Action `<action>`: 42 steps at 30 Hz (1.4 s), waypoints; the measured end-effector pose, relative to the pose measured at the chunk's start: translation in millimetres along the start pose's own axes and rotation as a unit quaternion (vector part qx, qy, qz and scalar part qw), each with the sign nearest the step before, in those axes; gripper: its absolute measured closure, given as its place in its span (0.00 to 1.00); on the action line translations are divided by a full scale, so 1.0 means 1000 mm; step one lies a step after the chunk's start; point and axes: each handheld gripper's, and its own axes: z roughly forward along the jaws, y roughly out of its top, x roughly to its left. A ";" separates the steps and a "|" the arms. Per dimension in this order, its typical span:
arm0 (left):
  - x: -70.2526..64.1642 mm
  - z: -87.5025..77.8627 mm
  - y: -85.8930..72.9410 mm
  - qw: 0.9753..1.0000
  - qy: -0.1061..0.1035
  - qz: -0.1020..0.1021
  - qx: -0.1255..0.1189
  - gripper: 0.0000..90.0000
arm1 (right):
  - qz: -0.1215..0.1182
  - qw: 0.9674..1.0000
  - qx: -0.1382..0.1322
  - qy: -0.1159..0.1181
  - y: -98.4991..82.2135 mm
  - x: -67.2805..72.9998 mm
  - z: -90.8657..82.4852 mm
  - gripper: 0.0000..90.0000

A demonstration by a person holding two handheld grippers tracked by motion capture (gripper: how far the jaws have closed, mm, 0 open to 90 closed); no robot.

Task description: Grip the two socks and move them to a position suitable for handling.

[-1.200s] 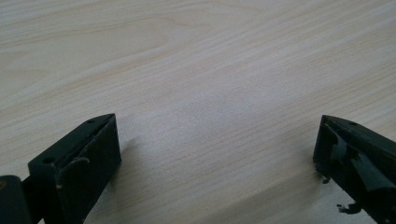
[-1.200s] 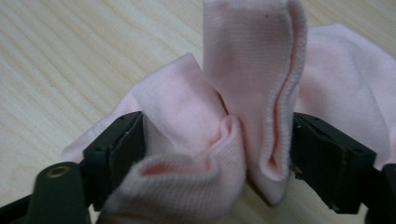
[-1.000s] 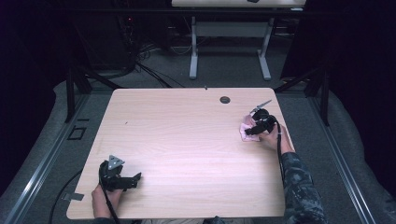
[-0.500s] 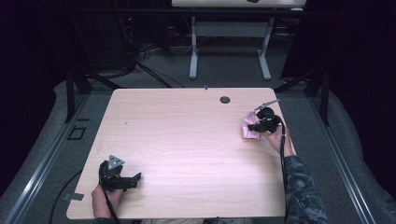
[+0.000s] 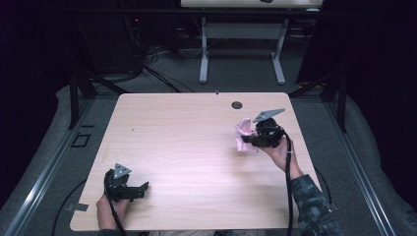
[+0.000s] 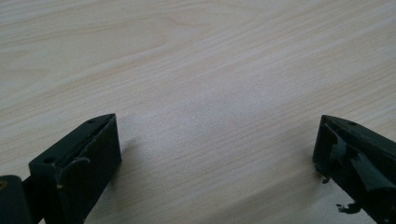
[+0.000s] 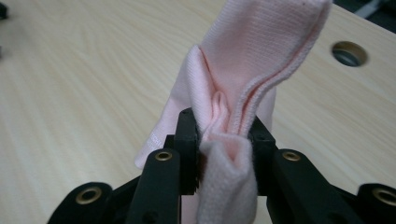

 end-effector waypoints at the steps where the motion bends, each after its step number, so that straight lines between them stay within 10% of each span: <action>1: 0.000 0.000 0.000 1.000 0.000 0.000 0.000 0.01 | -0.005 1.000 -0.001 0.006 0.000 0.008 0.002 0.80; 13: 0.000 0.000 0.000 1.000 0.000 0.000 0.000 0.01 | -0.035 0.995 0.046 0.084 -0.018 0.075 0.064 0.78; 20: 0.000 0.000 0.000 1.000 0.000 0.000 0.000 0.01 | -0.040 0.994 0.075 0.069 -0.034 0.083 0.091 0.73; 23: 0.000 0.000 0.000 1.000 -0.001 0.000 0.000 0.01 | -0.031 0.995 0.070 0.072 -0.042 0.078 0.099 0.56; 29: 0.000 0.000 0.000 1.000 0.000 0.000 0.000 0.01 | -0.032 0.996 0.057 0.058 -0.040 0.077 0.087 0.19; 42: 0.000 0.000 0.000 1.000 -0.001 0.000 0.000 0.01 | -0.040 0.998 0.005 0.039 -0.038 0.083 0.035 0.17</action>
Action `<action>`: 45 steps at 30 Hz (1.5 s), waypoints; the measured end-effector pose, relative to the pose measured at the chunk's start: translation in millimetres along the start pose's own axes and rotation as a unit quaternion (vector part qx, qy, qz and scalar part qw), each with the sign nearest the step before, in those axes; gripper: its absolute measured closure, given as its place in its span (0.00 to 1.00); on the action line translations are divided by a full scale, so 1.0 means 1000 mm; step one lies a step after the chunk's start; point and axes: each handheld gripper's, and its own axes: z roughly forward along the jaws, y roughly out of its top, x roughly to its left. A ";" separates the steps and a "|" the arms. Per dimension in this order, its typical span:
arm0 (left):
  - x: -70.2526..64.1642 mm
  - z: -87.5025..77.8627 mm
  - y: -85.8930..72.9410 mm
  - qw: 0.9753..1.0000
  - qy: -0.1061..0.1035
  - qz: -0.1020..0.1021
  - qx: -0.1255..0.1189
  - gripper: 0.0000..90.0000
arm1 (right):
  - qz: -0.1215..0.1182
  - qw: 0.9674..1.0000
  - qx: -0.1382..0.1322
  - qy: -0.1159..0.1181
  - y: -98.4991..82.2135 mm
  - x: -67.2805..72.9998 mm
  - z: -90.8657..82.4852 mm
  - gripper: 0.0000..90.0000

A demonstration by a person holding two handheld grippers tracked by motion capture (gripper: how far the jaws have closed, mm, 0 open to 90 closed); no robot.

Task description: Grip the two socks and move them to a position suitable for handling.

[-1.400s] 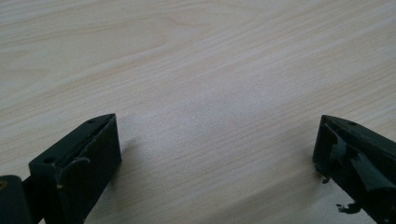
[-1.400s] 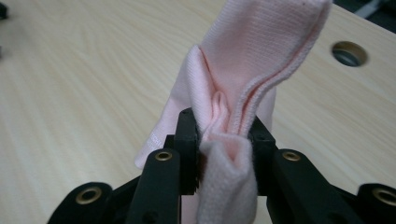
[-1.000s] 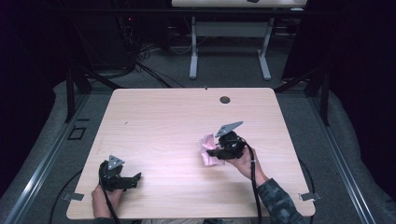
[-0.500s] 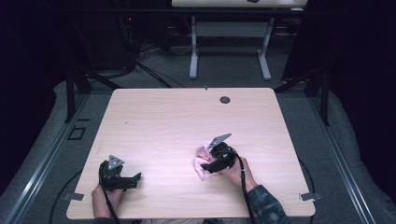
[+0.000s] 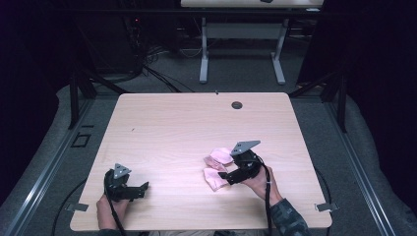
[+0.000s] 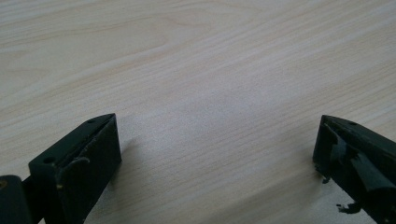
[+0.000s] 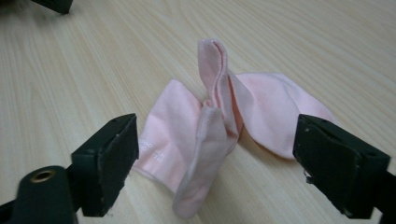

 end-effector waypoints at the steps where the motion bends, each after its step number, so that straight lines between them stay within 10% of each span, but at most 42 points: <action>1: 0.000 0.000 0.000 1.000 0.000 0.000 0.000 0.01 | -0.003 1.000 -0.002 -0.004 -0.002 0.005 -0.003 0.21; 11: 0.000 0.000 0.000 1.000 0.000 0.000 0.000 0.01 | -0.027 0.998 0.018 -0.048 -0.008 0.033 0.025 0.43; 23: 0.000 0.000 0.000 1.000 0.000 0.000 0.000 0.01 | -0.032 0.996 0.064 -0.049 -0.021 0.034 0.046 0.74; 29: 0.000 0.000 0.000 1.000 0.000 0.000 0.000 0.01 | -0.012 0.999 0.043 -0.018 -0.027 0.029 0.045 0.89; 45: 0.000 0.000 0.000 1.000 0.000 0.000 0.000 0.01 | 0.037 0.999 -0.030 0.024 -0.027 0.040 0.009 0.91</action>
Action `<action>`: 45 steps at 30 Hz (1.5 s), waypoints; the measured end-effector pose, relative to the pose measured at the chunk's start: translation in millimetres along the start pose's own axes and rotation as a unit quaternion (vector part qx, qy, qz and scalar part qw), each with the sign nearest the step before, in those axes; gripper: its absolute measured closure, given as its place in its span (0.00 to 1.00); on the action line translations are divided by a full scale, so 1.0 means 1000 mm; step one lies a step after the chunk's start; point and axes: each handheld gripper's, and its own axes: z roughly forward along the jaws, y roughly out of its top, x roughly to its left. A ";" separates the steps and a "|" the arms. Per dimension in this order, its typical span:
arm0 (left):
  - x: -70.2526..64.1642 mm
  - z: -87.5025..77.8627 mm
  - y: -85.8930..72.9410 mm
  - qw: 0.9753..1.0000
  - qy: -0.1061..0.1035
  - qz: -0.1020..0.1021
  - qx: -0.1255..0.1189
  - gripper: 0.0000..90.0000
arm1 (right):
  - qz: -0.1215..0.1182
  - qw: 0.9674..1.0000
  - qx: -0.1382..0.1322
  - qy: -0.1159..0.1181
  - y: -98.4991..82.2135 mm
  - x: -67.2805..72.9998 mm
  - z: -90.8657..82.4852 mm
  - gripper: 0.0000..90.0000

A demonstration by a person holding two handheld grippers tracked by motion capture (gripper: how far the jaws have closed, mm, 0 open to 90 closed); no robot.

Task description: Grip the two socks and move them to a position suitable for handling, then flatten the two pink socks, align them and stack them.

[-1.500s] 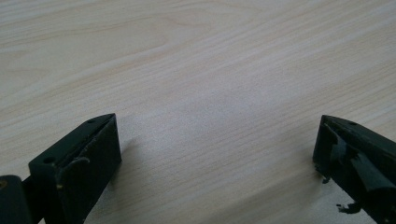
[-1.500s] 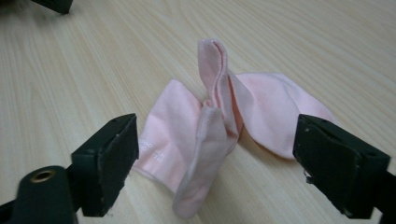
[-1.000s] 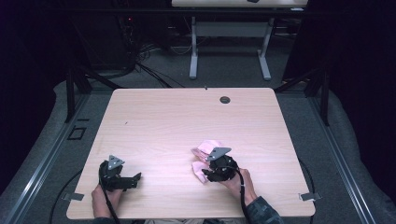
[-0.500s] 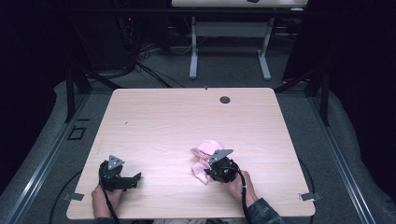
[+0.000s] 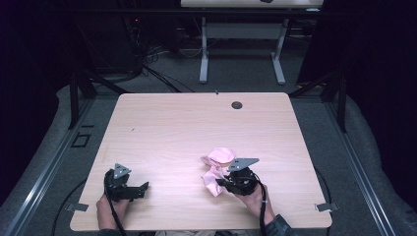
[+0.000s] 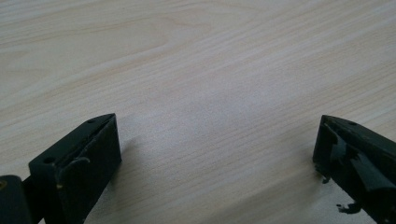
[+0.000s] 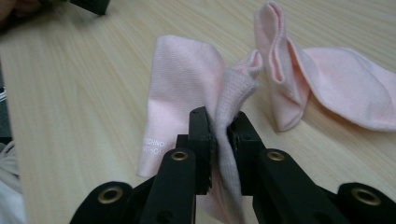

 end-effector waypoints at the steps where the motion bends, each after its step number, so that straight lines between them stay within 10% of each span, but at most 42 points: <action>1: 0.000 0.000 0.000 1.000 0.000 0.000 0.000 0.01 | 0.000 1.000 0.000 0.000 0.000 0.000 0.000 0.91; 21: 0.000 0.000 0.000 1.000 -0.001 0.000 0.000 0.01 | 0.026 0.999 0.027 0.002 -0.031 0.037 0.001 0.87; 28: 0.000 0.000 0.001 1.000 0.006 -0.006 0.002 0.00 | 0.038 0.999 0.035 0.001 -0.037 0.034 0.001 0.58; 34: -0.007 -0.006 0.003 1.000 0.020 0.002 0.003 0.00 | 0.051 0.998 0.032 0.009 -0.035 0.025 -0.007 0.54; 39: -0.030 -0.023 0.015 0.998 -0.048 -0.006 -0.035 0.00 | 0.071 0.997 0.033 0.016 -0.035 0.012 -0.006 0.60; 42: -0.060 -0.021 0.024 0.988 -0.147 0.009 -0.037 0.13 | 0.080 0.996 0.038 0.011 -0.035 0.006 0.000 0.78; 45: -0.078 -0.016 0.027 0.982 -0.183 0.029 -0.026 0.17 | 0.079 0.996 0.035 0.012 -0.036 0.005 0.000 0.89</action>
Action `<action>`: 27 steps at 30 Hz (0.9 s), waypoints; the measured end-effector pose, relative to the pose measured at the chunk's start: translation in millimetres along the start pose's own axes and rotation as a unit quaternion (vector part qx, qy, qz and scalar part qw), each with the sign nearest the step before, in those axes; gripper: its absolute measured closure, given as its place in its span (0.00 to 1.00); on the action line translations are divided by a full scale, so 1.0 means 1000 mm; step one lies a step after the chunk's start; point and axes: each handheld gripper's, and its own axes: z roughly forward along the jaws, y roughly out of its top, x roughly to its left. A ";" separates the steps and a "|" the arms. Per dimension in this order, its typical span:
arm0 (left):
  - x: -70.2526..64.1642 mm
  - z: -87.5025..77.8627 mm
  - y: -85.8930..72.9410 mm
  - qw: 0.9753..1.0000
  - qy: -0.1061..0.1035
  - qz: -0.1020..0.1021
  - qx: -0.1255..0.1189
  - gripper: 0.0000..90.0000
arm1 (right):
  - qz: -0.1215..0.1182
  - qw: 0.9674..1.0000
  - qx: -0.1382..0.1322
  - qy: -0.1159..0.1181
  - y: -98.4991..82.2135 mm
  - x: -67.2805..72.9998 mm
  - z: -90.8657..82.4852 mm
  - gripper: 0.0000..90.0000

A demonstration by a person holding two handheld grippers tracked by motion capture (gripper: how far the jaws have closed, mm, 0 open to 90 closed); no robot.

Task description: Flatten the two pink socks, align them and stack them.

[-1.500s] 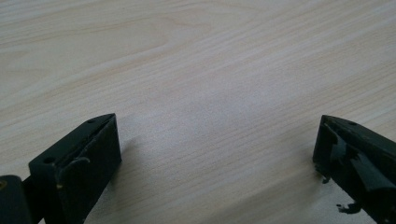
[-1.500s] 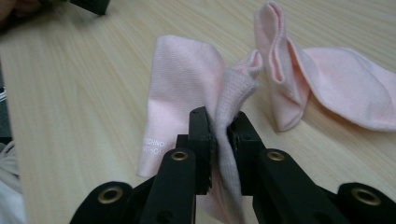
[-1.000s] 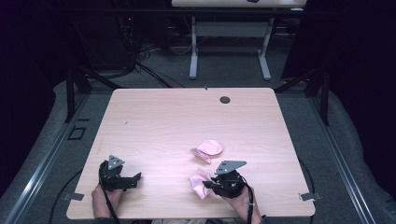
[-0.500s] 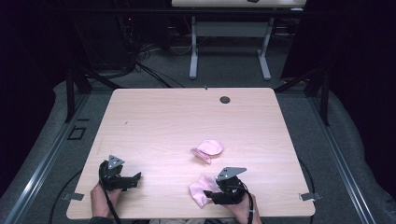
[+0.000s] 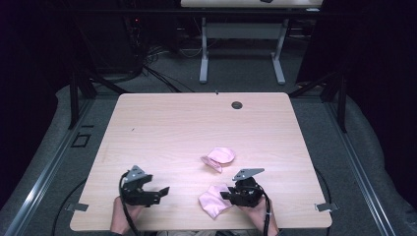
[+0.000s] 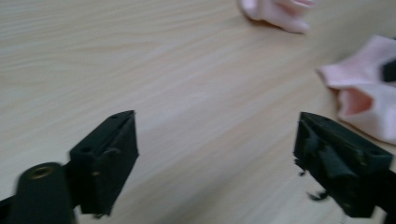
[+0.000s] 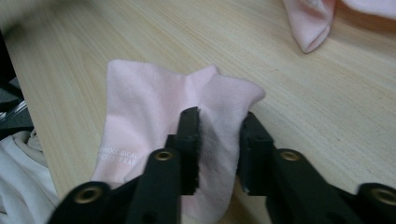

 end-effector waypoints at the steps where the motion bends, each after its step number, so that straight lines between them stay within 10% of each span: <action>1: -0.007 0.006 0.001 1.000 -0.021 0.006 0.004 0.18 | -0.002 1.000 -0.004 -0.002 0.000 0.001 0.000 0.93; 12: -0.057 0.052 0.009 0.988 -0.127 0.066 0.052 0.49 | -0.011 0.999 -0.026 -0.024 0.002 0.011 -0.005 0.98; 22: -0.069 0.064 0.011 0.982 -0.147 0.100 0.060 0.92 | -0.010 0.998 -0.065 -0.025 0.004 0.016 -0.017 0.98; 27: -0.069 0.049 0.025 0.981 -0.156 0.105 0.054 0.94 | -0.016 0.995 -0.089 -0.036 0.009 0.023 -0.031 0.98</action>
